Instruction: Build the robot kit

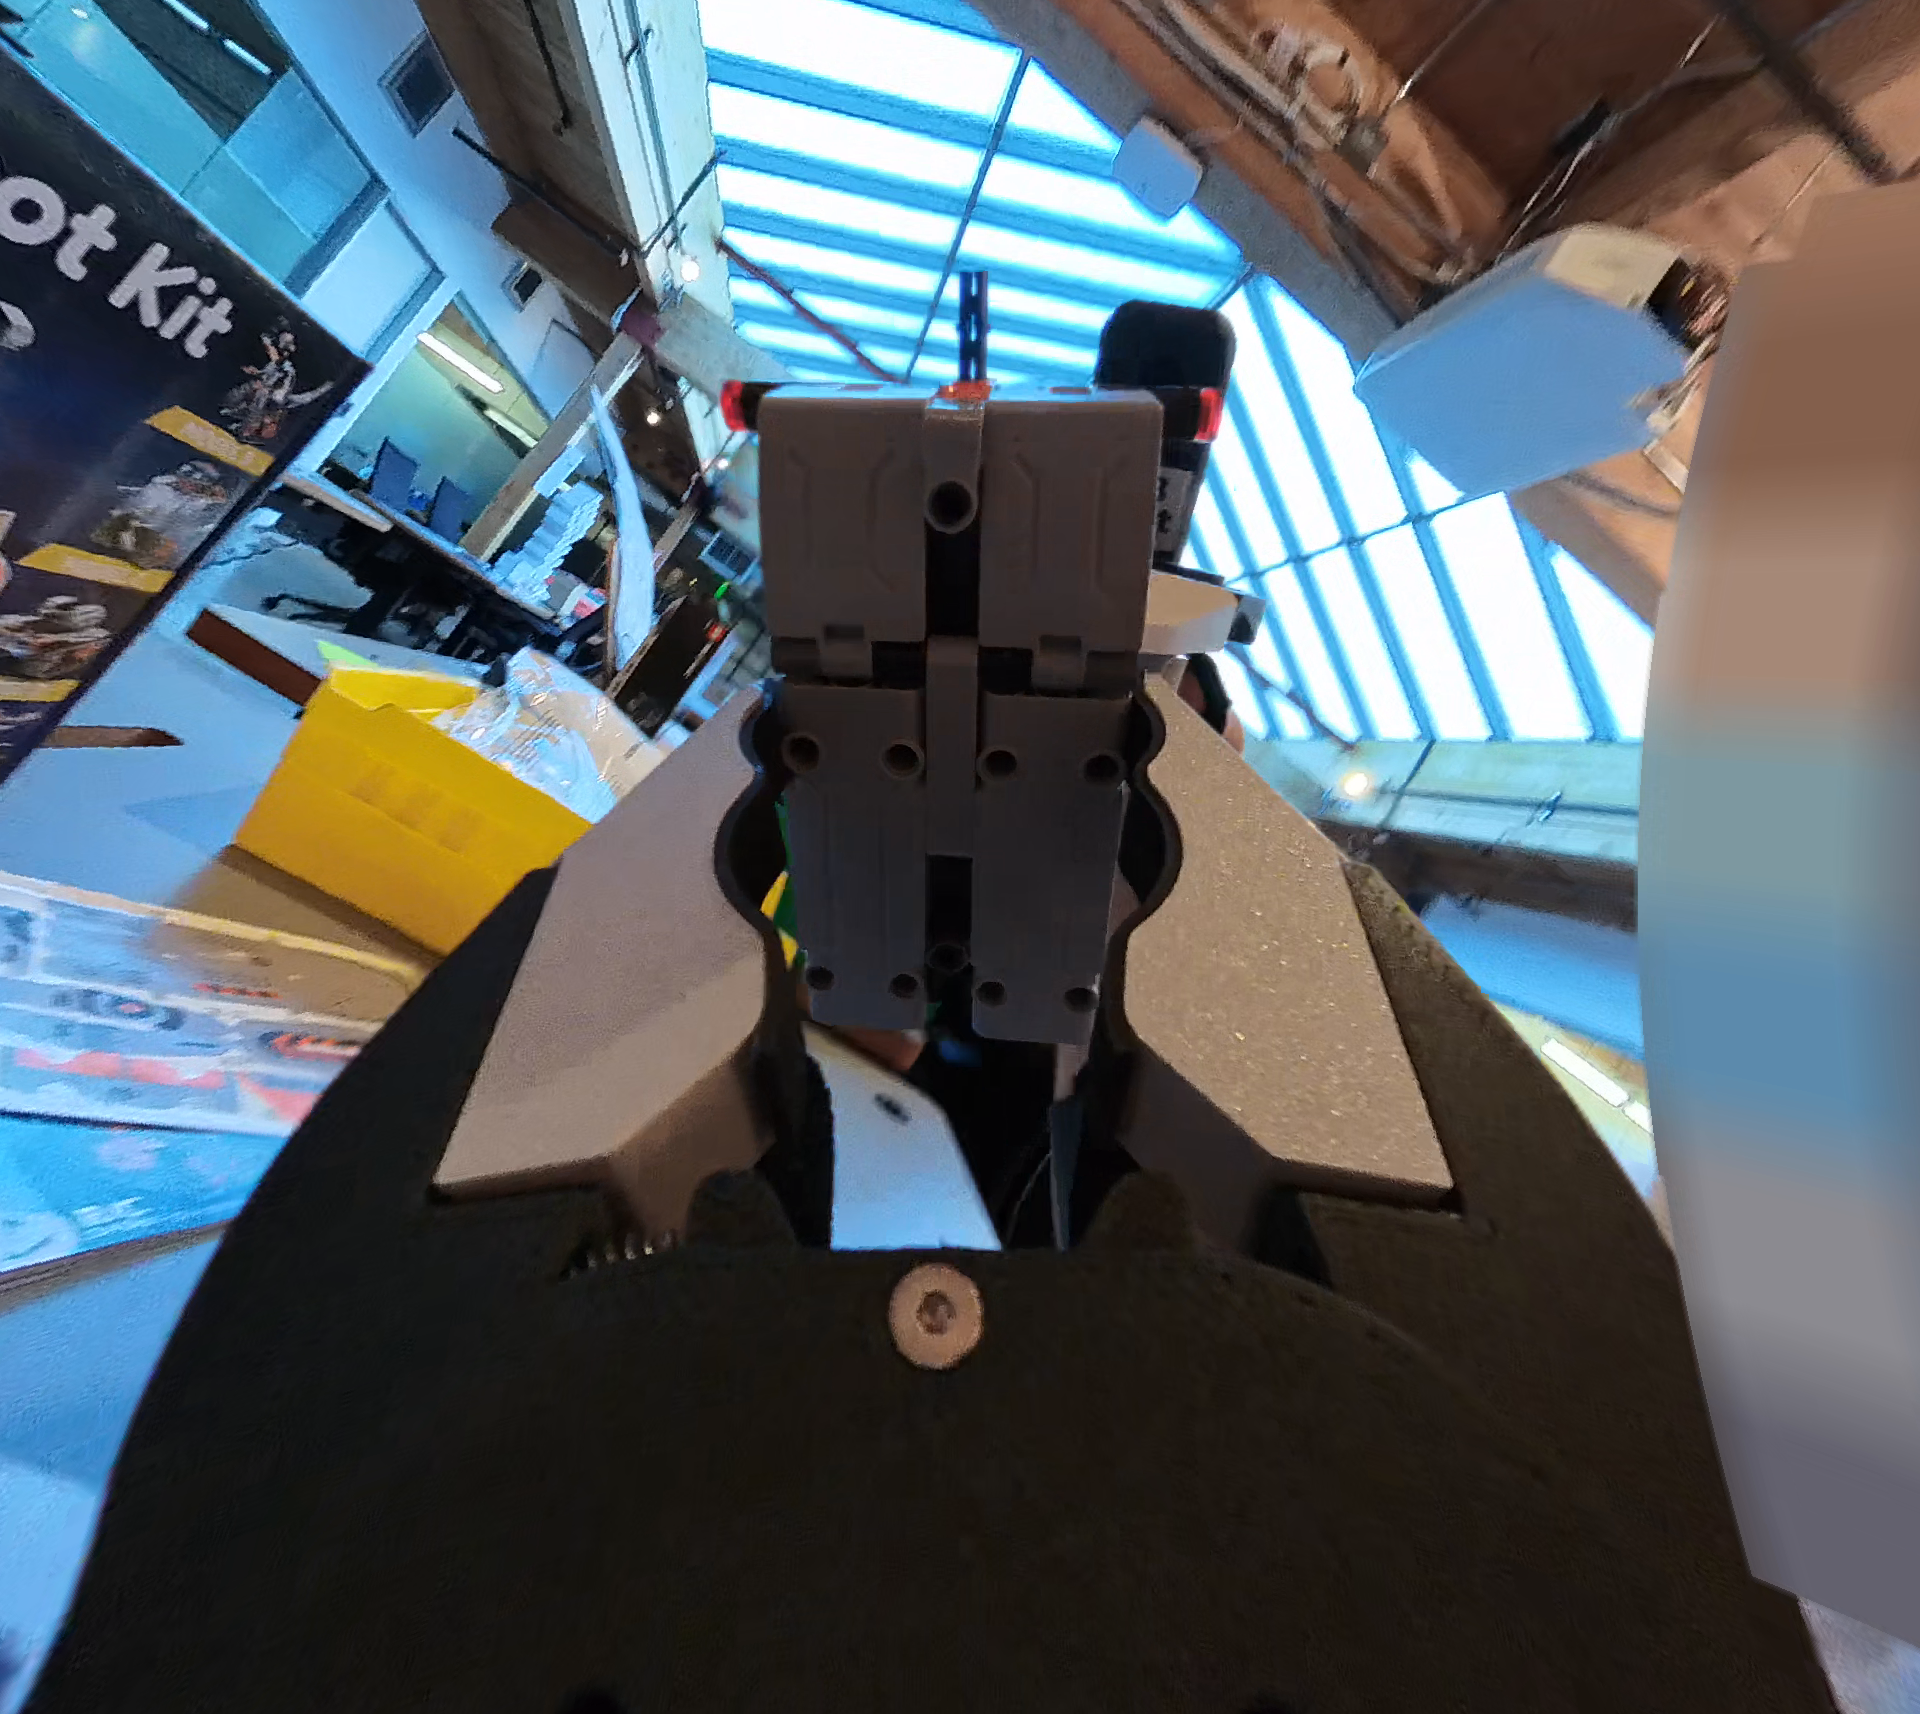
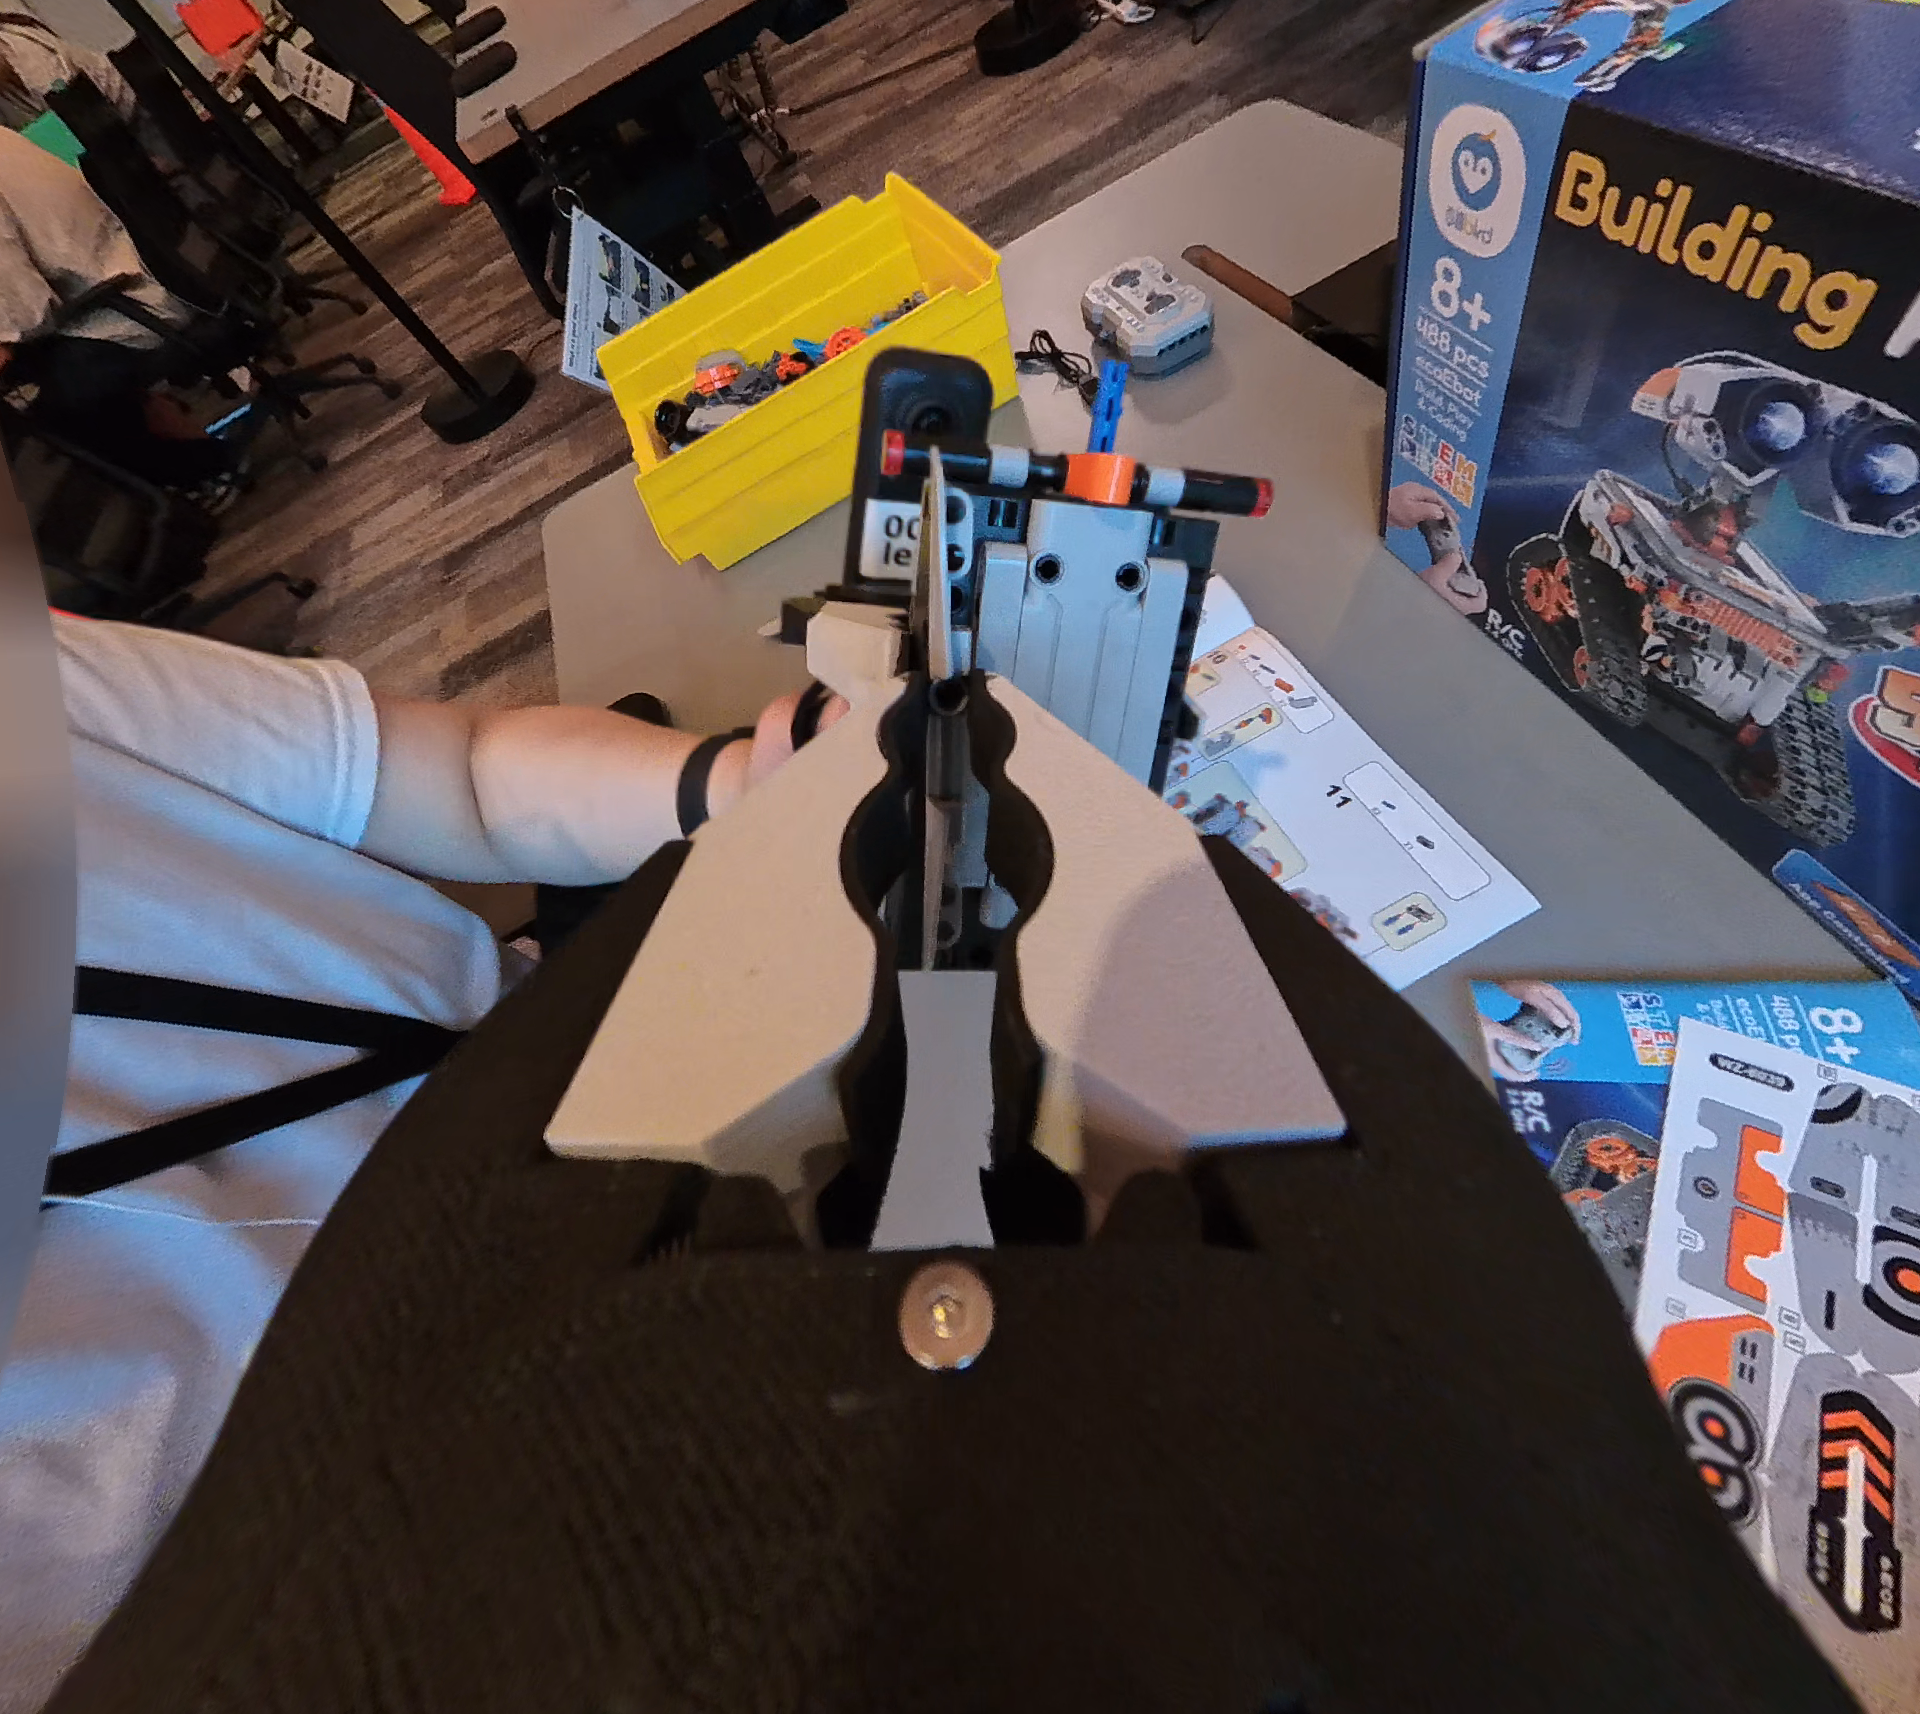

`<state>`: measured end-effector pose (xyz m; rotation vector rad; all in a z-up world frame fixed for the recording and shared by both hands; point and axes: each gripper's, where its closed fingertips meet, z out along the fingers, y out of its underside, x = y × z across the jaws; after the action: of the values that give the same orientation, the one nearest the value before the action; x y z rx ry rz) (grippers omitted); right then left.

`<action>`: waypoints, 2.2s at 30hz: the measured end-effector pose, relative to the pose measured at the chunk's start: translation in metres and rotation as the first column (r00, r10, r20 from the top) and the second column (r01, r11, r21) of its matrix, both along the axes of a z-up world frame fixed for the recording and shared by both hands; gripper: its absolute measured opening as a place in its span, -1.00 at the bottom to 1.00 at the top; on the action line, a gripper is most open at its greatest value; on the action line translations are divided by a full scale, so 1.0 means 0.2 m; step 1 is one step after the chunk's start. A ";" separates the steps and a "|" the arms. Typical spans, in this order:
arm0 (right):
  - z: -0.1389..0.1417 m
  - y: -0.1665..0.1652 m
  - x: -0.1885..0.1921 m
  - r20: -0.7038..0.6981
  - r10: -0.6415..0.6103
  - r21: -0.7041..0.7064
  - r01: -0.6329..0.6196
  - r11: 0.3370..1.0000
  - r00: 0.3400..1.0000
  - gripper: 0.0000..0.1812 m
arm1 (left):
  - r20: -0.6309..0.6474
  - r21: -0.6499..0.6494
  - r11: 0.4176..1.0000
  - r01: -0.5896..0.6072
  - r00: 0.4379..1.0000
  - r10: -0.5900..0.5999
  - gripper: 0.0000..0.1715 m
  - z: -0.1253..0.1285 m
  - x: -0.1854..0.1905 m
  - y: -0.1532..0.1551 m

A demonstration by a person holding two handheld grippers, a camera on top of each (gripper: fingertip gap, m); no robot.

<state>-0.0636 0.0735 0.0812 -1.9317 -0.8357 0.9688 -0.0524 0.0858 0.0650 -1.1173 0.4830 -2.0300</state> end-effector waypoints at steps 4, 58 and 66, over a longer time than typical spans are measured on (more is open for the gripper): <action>0.08 0.05 -0.08 0.073 0.026 -0.108 -0.018 0.994 0.997 -0.93 | 0.136 -0.075 0.997 -0.001 0.991 0.012 -0.27 0.08 -0.08 0.03; 0.68 0.01 -1.19 0.642 0.054 0.035 -0.099 0.994 0.765 -0.93 | 0.707 -0.032 0.950 -0.311 0.665 0.241 -0.27 0.74 -1.23 0.08; 0.66 0.06 -1.19 0.668 0.040 0.027 -0.077 0.997 0.743 -0.93 | 0.702 -0.078 0.950 -0.303 0.659 0.268 -0.27 0.72 -1.23 0.11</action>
<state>-0.3016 0.0854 0.2130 -2.2398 -1.3125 0.2393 -0.2975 0.1082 0.2090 -0.2740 -0.0531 -1.9561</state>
